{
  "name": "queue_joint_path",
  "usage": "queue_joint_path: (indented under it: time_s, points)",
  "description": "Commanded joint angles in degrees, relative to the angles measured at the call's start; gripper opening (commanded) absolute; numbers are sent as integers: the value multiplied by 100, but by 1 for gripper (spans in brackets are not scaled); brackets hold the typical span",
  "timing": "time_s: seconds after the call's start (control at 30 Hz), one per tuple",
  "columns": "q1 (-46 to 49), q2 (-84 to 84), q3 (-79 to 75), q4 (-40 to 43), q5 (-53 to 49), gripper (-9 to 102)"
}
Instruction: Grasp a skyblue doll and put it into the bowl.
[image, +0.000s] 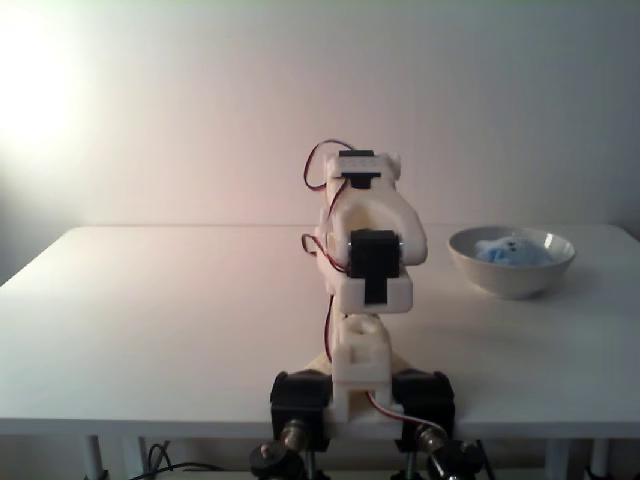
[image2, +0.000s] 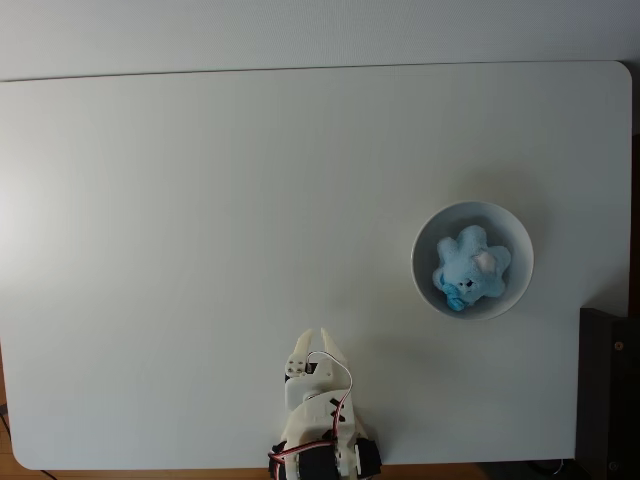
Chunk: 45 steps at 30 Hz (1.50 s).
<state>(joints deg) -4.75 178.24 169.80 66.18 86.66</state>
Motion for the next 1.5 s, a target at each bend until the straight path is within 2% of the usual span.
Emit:
queue_joint_path:
  time_s: [0.0,0.73,0.97,1.47]
  points:
    - [26,1731,0,-79,-26,3]
    - [26,1679,18,-18,-9,3]
    - [35,1679,712,-18,53,3]
    - [0,1670,747,-9,-18,3]
